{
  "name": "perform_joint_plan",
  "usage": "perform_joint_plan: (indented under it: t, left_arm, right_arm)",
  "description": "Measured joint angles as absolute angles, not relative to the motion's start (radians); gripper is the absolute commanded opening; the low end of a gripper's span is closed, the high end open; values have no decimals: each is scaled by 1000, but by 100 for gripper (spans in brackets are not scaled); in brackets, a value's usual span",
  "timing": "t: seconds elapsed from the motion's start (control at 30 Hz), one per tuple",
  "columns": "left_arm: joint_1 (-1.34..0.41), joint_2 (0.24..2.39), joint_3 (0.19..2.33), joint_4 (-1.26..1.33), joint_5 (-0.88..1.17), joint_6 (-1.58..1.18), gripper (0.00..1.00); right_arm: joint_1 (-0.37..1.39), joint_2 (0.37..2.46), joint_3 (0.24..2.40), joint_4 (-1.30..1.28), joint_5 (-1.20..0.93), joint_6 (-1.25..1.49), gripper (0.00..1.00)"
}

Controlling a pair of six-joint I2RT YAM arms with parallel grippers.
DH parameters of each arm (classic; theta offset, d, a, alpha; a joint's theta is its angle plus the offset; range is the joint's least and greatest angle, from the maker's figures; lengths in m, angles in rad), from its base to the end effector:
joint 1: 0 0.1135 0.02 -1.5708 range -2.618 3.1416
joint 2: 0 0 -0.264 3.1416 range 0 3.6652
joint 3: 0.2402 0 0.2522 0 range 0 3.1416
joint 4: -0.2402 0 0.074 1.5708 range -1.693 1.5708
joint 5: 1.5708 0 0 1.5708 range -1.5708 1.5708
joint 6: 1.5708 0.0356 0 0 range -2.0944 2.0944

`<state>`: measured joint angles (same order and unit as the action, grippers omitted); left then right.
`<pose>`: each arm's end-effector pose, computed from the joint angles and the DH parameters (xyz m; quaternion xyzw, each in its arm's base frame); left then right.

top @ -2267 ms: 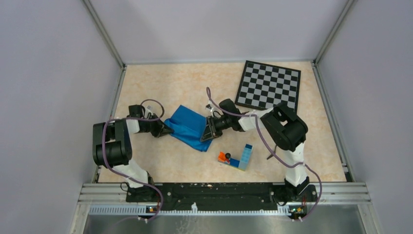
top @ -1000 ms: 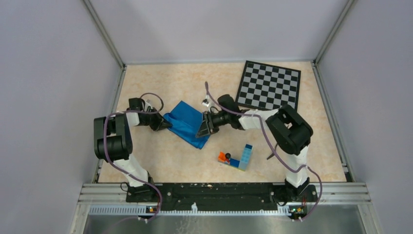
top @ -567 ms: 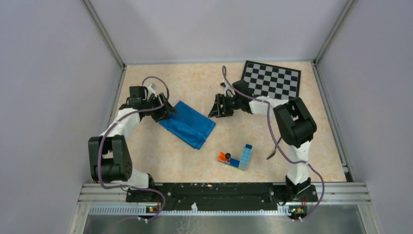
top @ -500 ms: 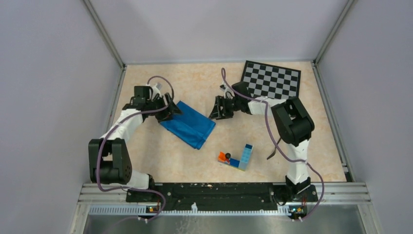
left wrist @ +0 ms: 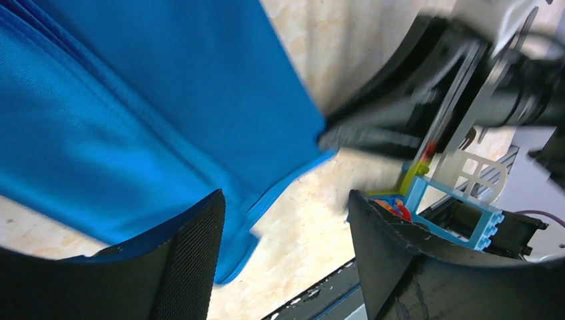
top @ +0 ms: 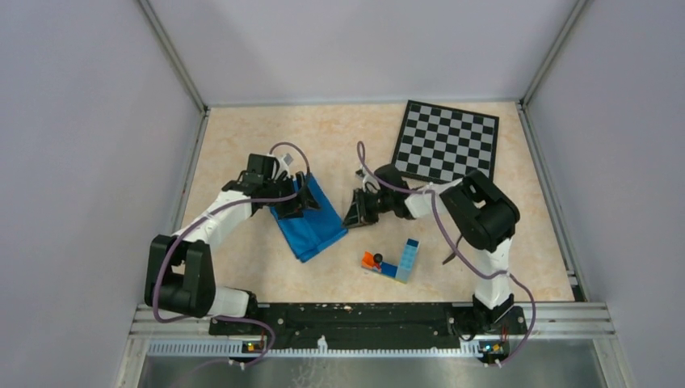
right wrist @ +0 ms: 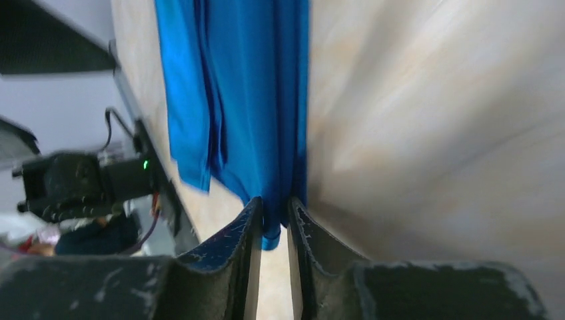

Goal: Fold the napkin into a case and place the utensils inside
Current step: Pick up the 2/3-rectangle-folded napkin at the center of the board.

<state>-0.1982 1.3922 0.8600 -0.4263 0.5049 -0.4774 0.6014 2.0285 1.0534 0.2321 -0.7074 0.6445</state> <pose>0.2663 -0.0710 0.2146 -0.0539 0.9248 -0.3214 0.1964 0.3152 0.2444 0.1129 -0.1208 0.8617 0.4777 0.1214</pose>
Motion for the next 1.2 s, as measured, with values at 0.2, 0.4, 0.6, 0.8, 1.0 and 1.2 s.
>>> perform_joint_plan:
  t: [0.2, 0.4, 0.6, 0.8, 1.0, 1.2]
  left_arm:
    - [-323, 1389, 871, -446, 430, -518, 77]
    - [-566, 1391, 916, -562, 204, -657, 68]
    - [-774, 1575, 1126, -739, -54, -804, 63]
    - [-889, 1811, 1310, -890, -219, -902, 58]
    - [-930, 1829, 1312, -975, -276, -955, 64]
    - [-931, 1829, 1296, -978, -305, -978, 56]
  right_arm:
    - [713, 1869, 884, 252, -688, 751, 57]
    - [505, 1715, 892, 57, -538, 680, 65]
    - [427, 1650, 892, -39, -457, 617, 64]
    - [436, 1649, 890, -52, -473, 602, 64]
    - [436, 1629, 870, -41, -493, 602, 63]
    - [436, 1629, 856, -38, -514, 603, 63]
